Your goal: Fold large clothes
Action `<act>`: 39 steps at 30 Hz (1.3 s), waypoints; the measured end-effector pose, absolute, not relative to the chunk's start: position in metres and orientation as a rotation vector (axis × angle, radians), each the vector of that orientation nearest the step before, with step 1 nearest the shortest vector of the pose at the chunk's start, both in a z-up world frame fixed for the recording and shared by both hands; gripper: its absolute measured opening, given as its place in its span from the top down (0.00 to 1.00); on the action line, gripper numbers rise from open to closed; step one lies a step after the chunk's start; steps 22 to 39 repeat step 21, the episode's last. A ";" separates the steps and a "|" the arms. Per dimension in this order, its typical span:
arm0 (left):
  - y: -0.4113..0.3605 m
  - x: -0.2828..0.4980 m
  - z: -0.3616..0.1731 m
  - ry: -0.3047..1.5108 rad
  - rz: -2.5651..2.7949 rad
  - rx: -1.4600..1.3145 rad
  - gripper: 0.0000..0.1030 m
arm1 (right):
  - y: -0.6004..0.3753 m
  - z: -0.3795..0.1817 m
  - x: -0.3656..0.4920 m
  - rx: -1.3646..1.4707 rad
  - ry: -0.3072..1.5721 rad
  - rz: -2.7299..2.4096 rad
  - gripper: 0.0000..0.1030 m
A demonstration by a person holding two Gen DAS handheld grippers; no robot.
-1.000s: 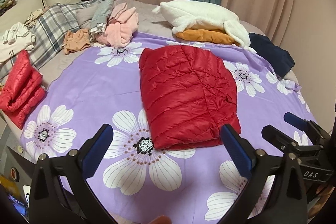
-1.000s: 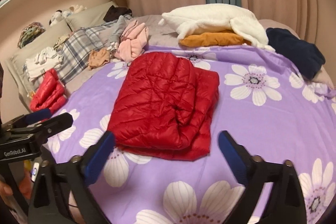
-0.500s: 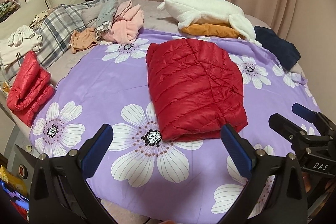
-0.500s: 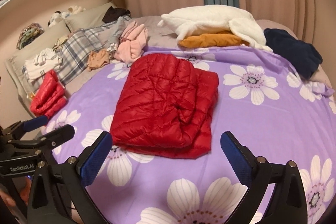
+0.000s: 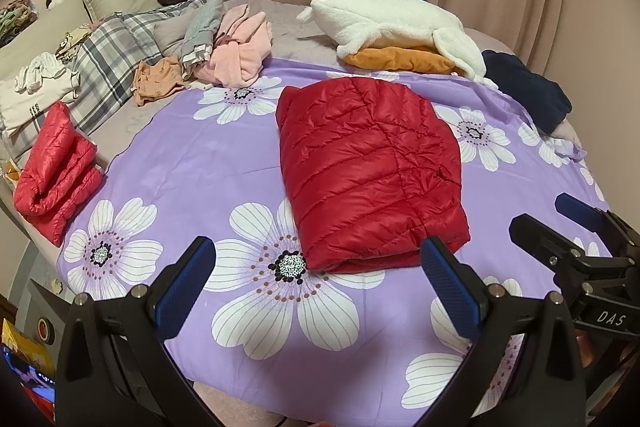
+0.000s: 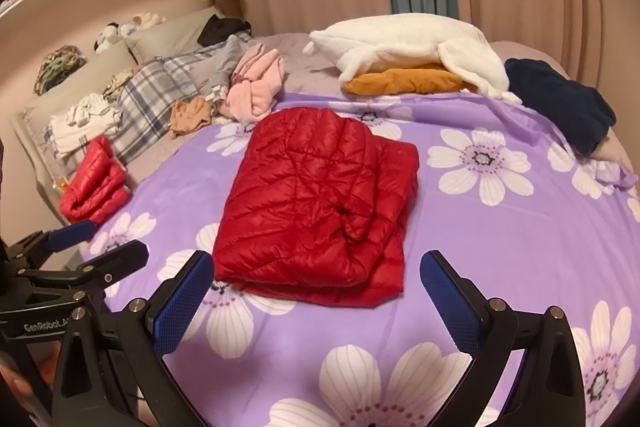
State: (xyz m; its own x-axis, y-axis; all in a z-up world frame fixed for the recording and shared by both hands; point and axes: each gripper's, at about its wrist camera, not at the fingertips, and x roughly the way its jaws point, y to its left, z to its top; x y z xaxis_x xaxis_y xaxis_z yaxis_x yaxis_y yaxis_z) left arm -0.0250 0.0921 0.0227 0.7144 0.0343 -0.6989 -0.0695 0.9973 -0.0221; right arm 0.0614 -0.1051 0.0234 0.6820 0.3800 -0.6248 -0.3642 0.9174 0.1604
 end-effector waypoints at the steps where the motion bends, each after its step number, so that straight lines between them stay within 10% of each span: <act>1: 0.092 -0.025 0.022 0.773 0.058 -0.045 0.00 | -0.105 0.023 0.061 0.023 0.708 0.417 0.01; 39: 0.090 -0.025 0.025 0.771 0.065 -0.045 0.00 | -0.103 0.027 0.061 0.023 0.703 0.422 0.01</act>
